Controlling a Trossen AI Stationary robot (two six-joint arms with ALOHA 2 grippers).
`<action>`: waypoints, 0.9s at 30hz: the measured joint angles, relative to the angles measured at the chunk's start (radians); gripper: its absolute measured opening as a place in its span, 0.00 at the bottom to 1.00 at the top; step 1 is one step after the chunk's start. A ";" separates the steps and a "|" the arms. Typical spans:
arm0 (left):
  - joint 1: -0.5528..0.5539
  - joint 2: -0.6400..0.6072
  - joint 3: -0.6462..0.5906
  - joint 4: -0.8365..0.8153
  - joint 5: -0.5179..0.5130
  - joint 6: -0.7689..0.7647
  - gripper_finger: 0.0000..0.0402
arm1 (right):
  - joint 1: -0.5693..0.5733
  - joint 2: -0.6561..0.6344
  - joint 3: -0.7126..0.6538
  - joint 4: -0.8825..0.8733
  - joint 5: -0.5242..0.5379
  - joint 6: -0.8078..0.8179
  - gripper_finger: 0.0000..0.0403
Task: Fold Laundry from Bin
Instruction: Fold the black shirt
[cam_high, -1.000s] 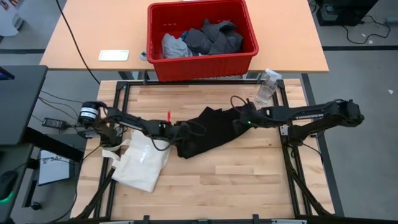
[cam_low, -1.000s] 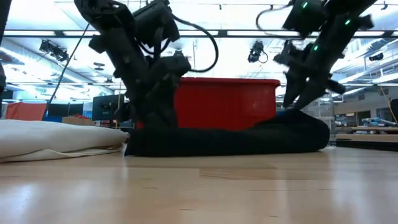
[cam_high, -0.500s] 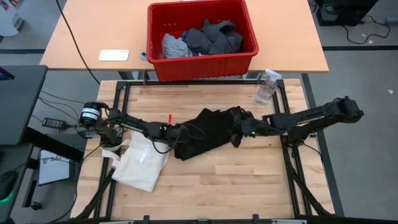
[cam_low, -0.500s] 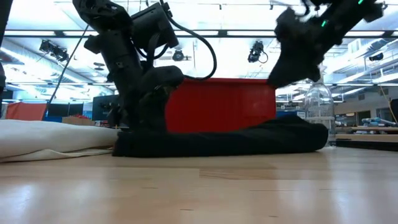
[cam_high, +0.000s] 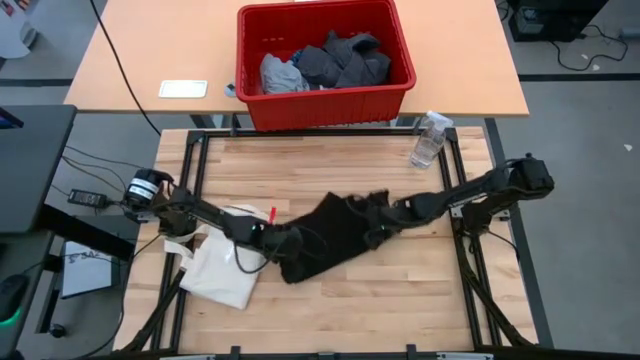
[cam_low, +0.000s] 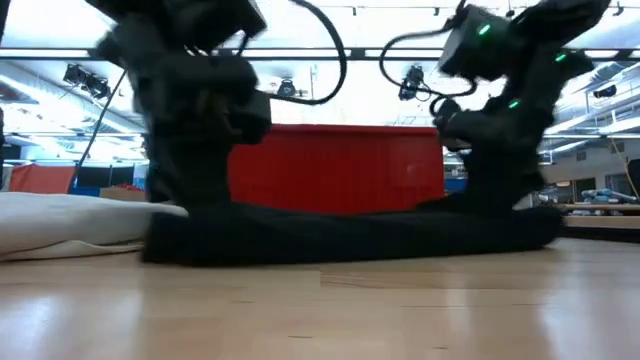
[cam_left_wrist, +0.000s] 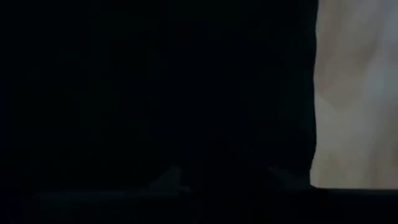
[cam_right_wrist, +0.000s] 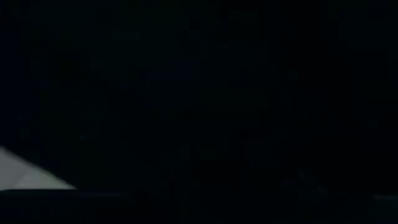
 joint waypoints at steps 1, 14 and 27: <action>-0.018 -0.007 0.000 -0.004 0.002 -0.020 0.17 | 0.040 -0.011 0.000 -0.006 -0.015 0.046 0.39; -0.055 -0.273 0.000 -0.036 -0.124 0.034 0.18 | 0.077 -0.294 0.068 -0.097 0.131 -0.006 0.41; 0.297 -0.184 0.000 -0.158 0.135 0.299 0.50 | -0.232 -0.343 0.068 -0.176 0.021 -0.237 0.65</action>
